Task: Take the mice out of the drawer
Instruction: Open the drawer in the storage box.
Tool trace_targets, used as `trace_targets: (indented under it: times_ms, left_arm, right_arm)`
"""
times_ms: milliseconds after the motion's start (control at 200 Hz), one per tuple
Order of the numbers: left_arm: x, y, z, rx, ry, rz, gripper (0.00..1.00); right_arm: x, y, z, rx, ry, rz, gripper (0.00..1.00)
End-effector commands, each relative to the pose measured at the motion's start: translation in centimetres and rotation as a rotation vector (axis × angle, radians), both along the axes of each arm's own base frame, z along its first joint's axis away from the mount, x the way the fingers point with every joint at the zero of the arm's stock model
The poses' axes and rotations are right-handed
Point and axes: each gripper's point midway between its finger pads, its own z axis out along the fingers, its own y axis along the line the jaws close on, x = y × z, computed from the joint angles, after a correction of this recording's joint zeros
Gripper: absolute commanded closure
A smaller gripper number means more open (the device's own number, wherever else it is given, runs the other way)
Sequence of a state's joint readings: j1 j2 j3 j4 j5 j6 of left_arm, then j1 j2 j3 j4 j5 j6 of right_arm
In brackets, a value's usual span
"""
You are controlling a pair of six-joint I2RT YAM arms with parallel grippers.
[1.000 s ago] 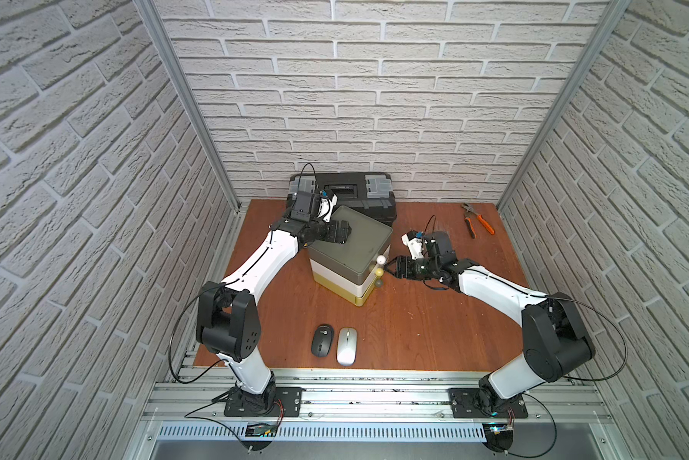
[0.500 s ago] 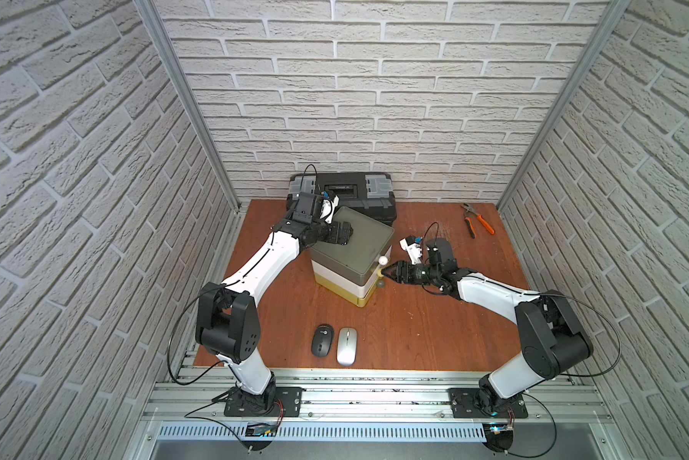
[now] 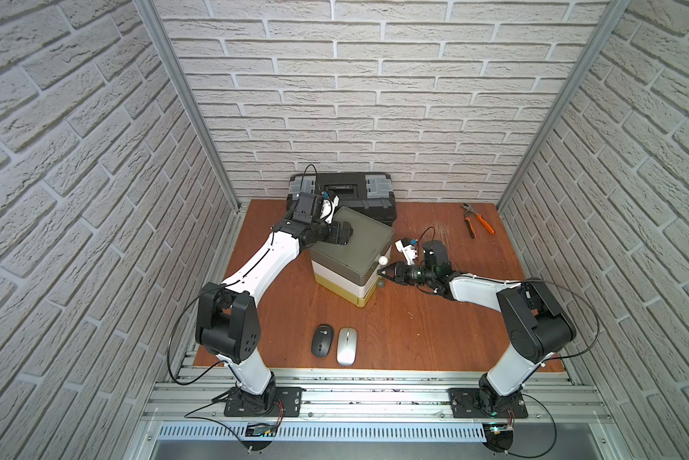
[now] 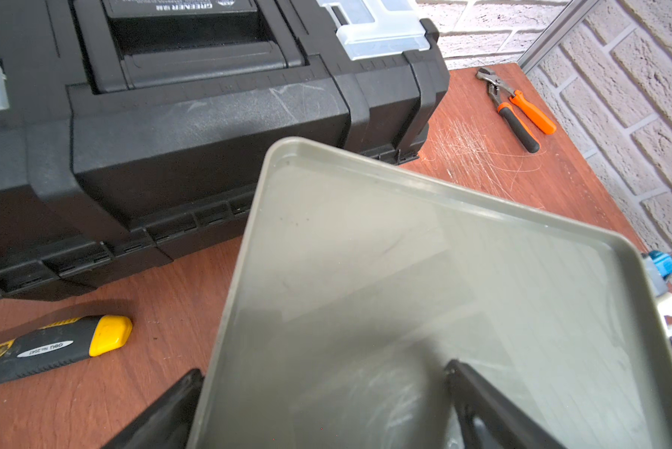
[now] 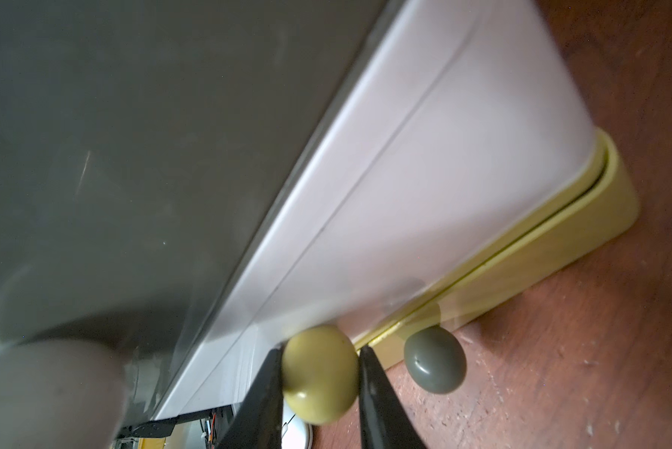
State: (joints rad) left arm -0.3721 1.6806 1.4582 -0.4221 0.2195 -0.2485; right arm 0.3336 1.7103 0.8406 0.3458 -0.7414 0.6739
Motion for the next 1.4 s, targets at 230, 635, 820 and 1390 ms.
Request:
trace_targets:
  times_ms: [230,635,820,1390]
  left_arm:
    - [-1.2,1.5,-4.1,0.088,0.128,0.023,0.02]
    - [0.6,5.6,-0.7,0.131,0.023,0.151,0.02]
    - [0.9,6.4,-1.0,0.162,0.046,0.15,0.02]
    - [-7.3,-1.6,12.9,0.227,-0.248,-0.14,0.02]
  right_arm:
    - [-0.5,-2.6,-1.0,-0.019,0.014,-0.054,0.83]
    - [-5.8,-7.3,-3.7,-0.078,0.117,-0.054,0.82]
    - [-7.9,-9.1,-4.8,-0.099,0.148,-0.11,0.83]
    - [-10.7,-12.4,-3.4,-0.222,0.143,-0.197,0.82]
